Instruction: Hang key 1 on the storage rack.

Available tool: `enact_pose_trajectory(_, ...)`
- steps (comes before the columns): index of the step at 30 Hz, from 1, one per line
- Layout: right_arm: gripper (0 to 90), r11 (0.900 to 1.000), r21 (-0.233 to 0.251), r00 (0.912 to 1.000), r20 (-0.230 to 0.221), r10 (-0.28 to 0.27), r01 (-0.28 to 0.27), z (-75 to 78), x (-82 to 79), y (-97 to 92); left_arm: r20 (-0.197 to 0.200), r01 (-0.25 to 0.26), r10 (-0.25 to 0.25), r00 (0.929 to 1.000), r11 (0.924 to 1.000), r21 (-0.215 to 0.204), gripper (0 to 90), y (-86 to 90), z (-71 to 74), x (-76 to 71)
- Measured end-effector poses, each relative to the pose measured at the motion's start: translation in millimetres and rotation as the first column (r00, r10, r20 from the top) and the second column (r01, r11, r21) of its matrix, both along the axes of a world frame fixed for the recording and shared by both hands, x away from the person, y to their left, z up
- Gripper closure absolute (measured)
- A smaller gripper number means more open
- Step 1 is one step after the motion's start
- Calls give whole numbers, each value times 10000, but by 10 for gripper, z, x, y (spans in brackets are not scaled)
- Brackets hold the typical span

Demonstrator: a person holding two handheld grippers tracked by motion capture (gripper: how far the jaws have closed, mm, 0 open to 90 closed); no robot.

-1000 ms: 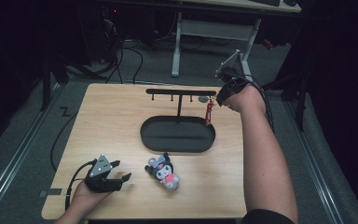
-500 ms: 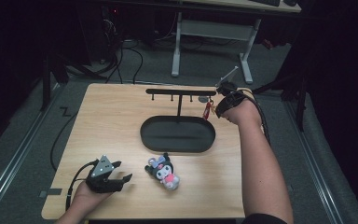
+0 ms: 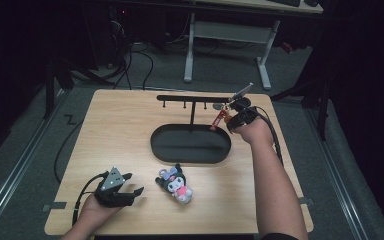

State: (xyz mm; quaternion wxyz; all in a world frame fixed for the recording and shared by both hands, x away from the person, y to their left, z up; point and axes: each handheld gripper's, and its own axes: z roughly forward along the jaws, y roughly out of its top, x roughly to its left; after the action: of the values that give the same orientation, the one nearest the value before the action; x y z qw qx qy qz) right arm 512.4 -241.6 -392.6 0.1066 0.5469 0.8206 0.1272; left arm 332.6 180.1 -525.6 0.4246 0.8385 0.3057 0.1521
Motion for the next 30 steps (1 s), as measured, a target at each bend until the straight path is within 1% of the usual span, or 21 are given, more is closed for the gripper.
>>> enact_pose_trajectory(1, 526, 9999, -88, 10000, 59, 49, -49, -11, -7, 13, -58, 54, -54, 10000, 10000, 41, 324, 0, 2, 0)
enact_pose_trajectory(2, 515, 10000, -77, 10000, 54, 54, -54, -17, -17, 19, -5, 41, -41, 10000, 10000, -2, 326, -5, -2, -1)
enact_pose_trajectory(3, 504, 9999, 24, 9999, 89, 136, -137, -23, -30, 19, 0, 50, -50, 10000, 10000, -6, 326, -9, -1, -1)
enact_pose_trajectory(4, 489, 9999, 11, 9999, 96, 118, -118, -18, -51, 21, 7, 60, -60, 10000, 10000, 5, 326, -14, 0, 2)
enact_pose_trajectory(6, 454, 9999, 108, 9996, 263, 108, -110, -15, -116, 18, 17, 60, -60, 10000, 10000, 32, 327, -24, -2, 9)
enact_pose_trajectory(8, 425, 9997, 193, 9988, 475, 154, -163, -14, -213, 14, -10, 86, -86, 10000, 10000, 41, 326, -30, -4, 11)
enact_pose_trajectory(11, 385, 9992, 249, 9948, 972, 295, -320, -34, -411, 4, -84, 55, -55, 9999, 10000, -13, 328, -29, 2, 5)
enact_pose_trajectory(12, 385, 9992, 249, 9948, 972, 295, -320, -34, -411, 4, -84, 55, -55, 9999, 10000, -13, 332, -29, 2, 5)
enact_pose_trajectory(14, 381, 9978, 561, 9888, 1464, 278, -363, -64, -593, -28, -123, 61, -61, 9999, 10000, -23, 333, -23, 12, -7)
enact_pose_trajectory(17, 370, 9969, 688, 9750, 2210, 218, -378, -139, -856, -95, -97, -5, 4, 10000, 10000, -38, 334, -17, 18, -25)
enact_pose_trajectory(18, 367, 9975, 508, 9610, 2747, 331, -489, -205, -1025, -125, -125, -40, 39, 9999, 10000, -58, 336, -17, 19, -31)
enact_pose_trajectory(20, 372, 9968, 635, 9510, 3080, 277, -496, -301, -1227, -155, -128, -93, 92, 9999, 9999, -65, 340, -20, 20, -38)
enact_pose_trajectory(21, 377, 9952, 812, 9440, 3290, 247, -543, -363, -1327, -175, -123, -116, 115, 9999, 9999, -46, 346, -22, 19, -40)
enact_pose_trajectory(23, 384, 9906, 1247, 9383, 3457, 102, -567, -503, -1520, -220, -138, -131, 131, 9998, 9999, 22, 353, -33, 18, -40)
enact_pose_trajectory(24, 392, 9883, 1403, 9326, 3609, 57, -604, -579, -1620, -243, -131, -152, 152, 9998, 9999, 24, 360, -39, 17, -40)
enact_pose_trajectory(25, 408, 9860, 1539, 9273, 3742, 15, -637, -659, -1715, -269, -139, -163, 163, 9998, 9999, 27, 363, -45, 17, -39)
enact_pose_trajectory(26, 434, 9826, 1736, 9253, 3791, -47, -661, -744, -1805, -304, -116, -175, 175, 9998, 9998, 42, 366, -55, 17, -37)
enact_pose_trajectory(27, 434, 9826, 1736, 9253, 3791, -47, -661, -744, -1805, -304, -116, -175, 175, 9998, 9998, 42, 372, -55, 17, -37)
enact_pose_trajectory(28, 443, 9757, 2091, 9156, 4012, -252, -648, -912, -1986, -377, -63, -205, 205, 9998, 9997, 97, 375, -68, 14, -35)
enact_pose_trajectory(29, 445, 9734, 2222, 9068, 4193, -437, -558, -985, -2082, -412, -59, -236, 236, 9997, 9997, 107, 377, -75, 13, -33)
enact_pose_trajectory(30, 460, 9681, 2466, 8900, 4500, -734, -448, -1051, -2195, -446, -59, -236, 236, 9997, 9997, 107, 388, -75, 13, -33)
